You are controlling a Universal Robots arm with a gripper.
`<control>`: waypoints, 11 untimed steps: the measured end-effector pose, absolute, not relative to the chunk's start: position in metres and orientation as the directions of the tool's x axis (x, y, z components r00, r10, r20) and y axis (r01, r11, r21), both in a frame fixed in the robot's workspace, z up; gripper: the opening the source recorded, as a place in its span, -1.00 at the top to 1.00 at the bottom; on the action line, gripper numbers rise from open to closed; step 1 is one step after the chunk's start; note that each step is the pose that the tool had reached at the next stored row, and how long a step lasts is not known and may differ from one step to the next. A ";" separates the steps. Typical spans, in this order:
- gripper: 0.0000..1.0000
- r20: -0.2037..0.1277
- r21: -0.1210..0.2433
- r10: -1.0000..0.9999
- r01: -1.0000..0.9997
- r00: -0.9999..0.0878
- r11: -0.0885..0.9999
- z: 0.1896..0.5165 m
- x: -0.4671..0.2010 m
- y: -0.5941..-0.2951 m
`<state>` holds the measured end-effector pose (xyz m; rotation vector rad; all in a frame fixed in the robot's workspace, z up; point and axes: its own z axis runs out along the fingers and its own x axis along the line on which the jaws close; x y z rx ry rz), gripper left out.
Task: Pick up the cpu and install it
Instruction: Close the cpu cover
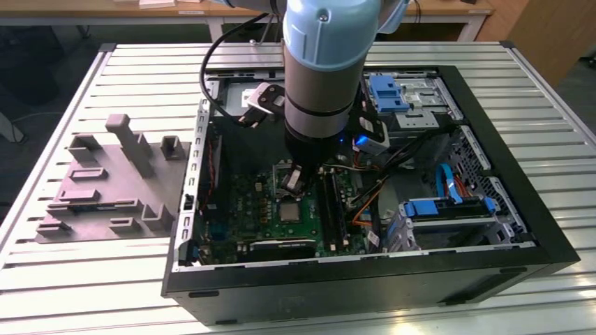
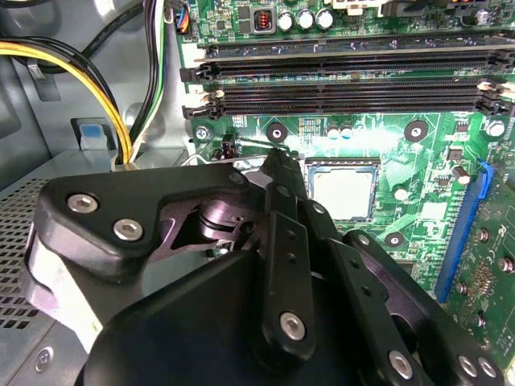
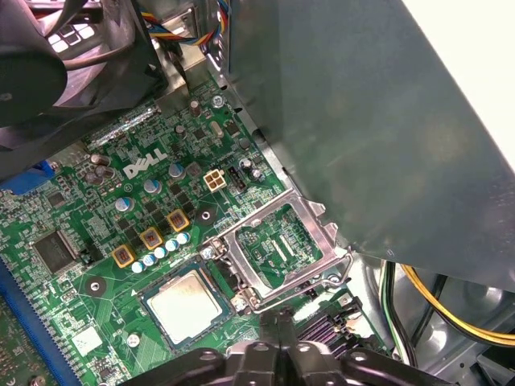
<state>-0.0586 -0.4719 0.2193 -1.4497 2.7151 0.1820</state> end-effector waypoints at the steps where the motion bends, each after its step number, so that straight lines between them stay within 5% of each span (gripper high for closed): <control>1: 0.79 -0.107 0.076 -0.824 -0.831 -0.557 0.551 0.219 -0.059 -0.472; 11: 0.79 -0.107 0.076 -0.824 -0.831 -0.557 0.551 0.219 -0.059 -0.472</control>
